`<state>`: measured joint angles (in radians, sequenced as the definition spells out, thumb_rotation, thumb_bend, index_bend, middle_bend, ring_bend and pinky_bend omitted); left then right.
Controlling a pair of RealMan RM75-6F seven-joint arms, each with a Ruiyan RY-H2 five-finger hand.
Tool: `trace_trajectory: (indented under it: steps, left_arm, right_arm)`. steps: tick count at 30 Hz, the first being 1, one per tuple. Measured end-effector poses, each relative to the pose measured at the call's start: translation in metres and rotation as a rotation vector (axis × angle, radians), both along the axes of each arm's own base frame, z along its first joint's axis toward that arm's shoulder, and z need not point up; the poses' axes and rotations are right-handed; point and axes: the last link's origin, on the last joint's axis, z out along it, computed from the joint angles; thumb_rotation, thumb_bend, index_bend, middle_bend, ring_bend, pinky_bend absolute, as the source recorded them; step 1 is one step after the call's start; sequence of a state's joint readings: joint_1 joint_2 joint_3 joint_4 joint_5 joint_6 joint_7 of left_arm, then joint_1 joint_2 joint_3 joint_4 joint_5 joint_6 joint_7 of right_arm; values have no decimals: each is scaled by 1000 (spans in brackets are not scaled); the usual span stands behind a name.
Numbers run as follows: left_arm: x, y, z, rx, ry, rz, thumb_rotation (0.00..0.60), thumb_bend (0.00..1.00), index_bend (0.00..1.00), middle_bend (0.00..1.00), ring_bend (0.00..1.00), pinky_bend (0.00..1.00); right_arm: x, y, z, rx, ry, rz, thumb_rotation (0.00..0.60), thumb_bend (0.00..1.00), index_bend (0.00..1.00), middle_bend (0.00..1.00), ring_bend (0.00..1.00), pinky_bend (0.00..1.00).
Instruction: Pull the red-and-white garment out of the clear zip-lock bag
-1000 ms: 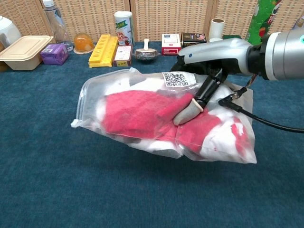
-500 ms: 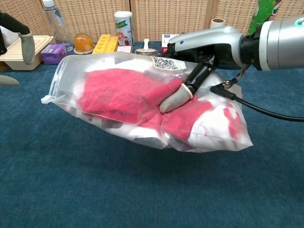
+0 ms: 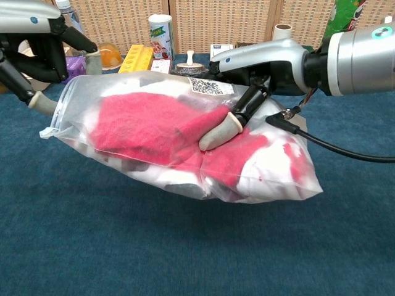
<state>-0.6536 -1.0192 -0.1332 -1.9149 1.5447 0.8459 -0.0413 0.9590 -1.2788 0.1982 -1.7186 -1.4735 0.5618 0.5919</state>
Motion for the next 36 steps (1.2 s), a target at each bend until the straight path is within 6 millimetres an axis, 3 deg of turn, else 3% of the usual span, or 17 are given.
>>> trace_trajectory:
  steps: [19,24,30,36]
  left_arm:
    - [17,4,-31,-111,-134,31,600,209,463,1000,1000,967]
    - [18,4,-36,-131,-176,53,600,299,472,1000,1000,967]
    - [18,9,-42,-129,-208,63,600,467,613,1000,1000,982]
    - [16,15,-49,-84,-229,53,600,511,767,1000,1000,993]
  right_arm:
    - [2,-4,-1,36,-42,-39,468,177,829,854,1000,973]
    - [1,-4,-2,44,-44,-42,468,176,829,852,1000,974]
    - [-2,-5,-3,47,-47,-55,466,176,829,852,1000,979]
    - [-7,-8,-2,43,-46,-66,468,178,829,850,1000,979]
